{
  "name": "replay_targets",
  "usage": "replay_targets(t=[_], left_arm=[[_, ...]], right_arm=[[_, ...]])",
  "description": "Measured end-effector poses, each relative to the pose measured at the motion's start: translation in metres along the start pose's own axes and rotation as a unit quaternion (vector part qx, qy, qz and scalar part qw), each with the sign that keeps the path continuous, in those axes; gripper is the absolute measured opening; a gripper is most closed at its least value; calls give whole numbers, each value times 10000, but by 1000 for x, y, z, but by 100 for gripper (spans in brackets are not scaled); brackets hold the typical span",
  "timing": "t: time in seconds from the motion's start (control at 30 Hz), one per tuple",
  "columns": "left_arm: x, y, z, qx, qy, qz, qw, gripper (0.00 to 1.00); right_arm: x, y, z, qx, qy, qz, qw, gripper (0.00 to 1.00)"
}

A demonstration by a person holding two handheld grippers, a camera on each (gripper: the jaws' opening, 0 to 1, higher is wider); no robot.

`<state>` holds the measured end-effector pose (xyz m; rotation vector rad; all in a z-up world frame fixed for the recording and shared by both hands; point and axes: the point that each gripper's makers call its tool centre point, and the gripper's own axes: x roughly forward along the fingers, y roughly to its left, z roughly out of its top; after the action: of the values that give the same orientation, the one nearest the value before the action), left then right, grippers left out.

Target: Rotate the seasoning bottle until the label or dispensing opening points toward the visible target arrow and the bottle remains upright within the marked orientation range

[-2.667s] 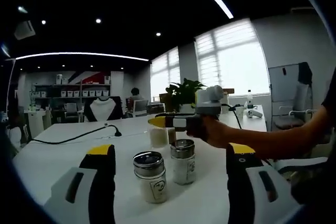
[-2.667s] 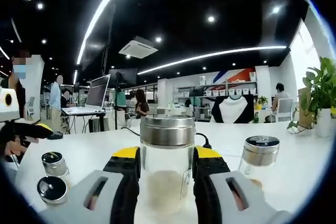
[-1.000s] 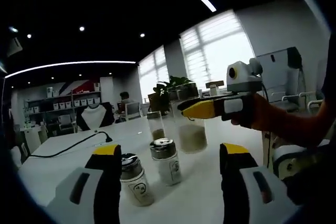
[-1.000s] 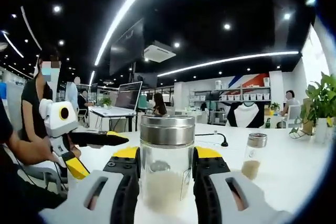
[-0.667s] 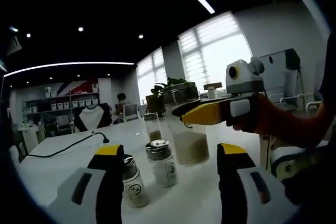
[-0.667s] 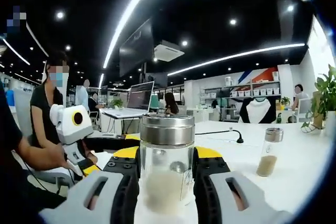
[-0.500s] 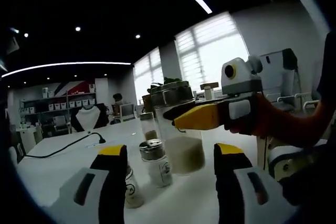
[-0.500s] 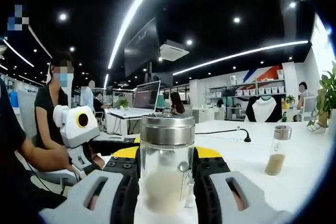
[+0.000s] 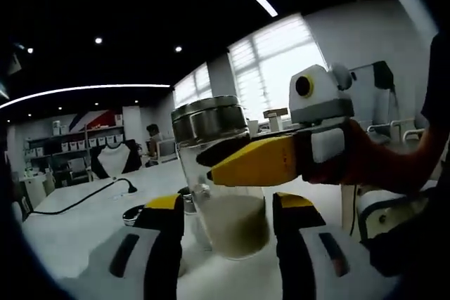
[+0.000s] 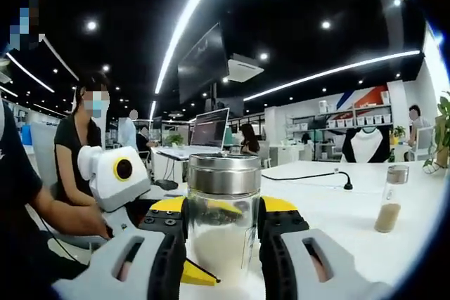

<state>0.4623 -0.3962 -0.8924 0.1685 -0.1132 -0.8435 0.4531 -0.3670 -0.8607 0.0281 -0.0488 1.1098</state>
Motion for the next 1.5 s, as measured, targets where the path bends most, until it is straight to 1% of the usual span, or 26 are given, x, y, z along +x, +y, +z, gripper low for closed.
replay_targets(t=[0.07,0.1,0.37,0.47,0.57,0.67,0.8,0.83,0.87,0.93,0.97,1.03,1.1,1.2,1.23,1.27,1.33,1.4,1.5], left_arm=[[0,-1,0,-54,-24,-17,10000,48],[0,0,-1,-123,-19,34,9999,47],[0,1,-1,-245,-54,31,9997,46],[0,2,1,-411,-139,32,9991,45],[0,2,-1,-882,-188,-56,9959,43],[0,1,-3,-780,-132,-38,9969,43],[0,0,-5,-771,-50,-26,9970,43],[0,0,-5,-717,-43,-11,9974,43],[0,0,-5,-646,-28,5,9979,43],[-1,2,-5,-247,-1,55,9997,42],[-1,0,-6,-219,36,69,9997,42],[0,-3,-7,-294,59,-27,9995,42],[0,-7,-6,-546,3,-188,9983,42],[0,-10,-6,-589,-16,-307,9978,42],[0,-14,-6,-578,-28,-476,9972,42],[-2,-21,-3,-696,-148,-777,9944,42],[-5,-29,2,-1002,-256,-1110,9884,42],[-7,-35,5,-1113,-328,-1340,9842,42],[-7,-39,4,-986,-305,-1386,9850,42]], right_arm=[[2,4,-3,31,30,52,10000,36],[3,5,-4,33,31,50,10000,36],[3,3,-5,52,-14,15,10000,37],[2,3,-1,-35,-96,2,9999,37],[1,3,0,-42,-118,26,9999,37],[1,3,-2,-42,-58,46,10000,37],[1,3,-5,-52,-6,90,9999,37],[0,3,-5,-31,-5,123,9999,37],[0,3,-5,-29,2,165,9999,37],[-1,3,-6,-14,92,284,9996,37],[-2,3,-6,-19,128,370,9992,37],[-4,4,-6,-29,161,414,9990,38],[-5,7,-6,-69,139,515,9986,38],[-8,10,-4,-76,158,674,9976,38],[-9,12,-4,-53,146,777,9969,38],[-10,15,-3,-26,118,875,9961,39],[-13,21,2,90,26,1107,9938,40],[-16,28,4,82,-14,1306,9914,40],[-17,33,2,-50,83,1395,9902,40]])
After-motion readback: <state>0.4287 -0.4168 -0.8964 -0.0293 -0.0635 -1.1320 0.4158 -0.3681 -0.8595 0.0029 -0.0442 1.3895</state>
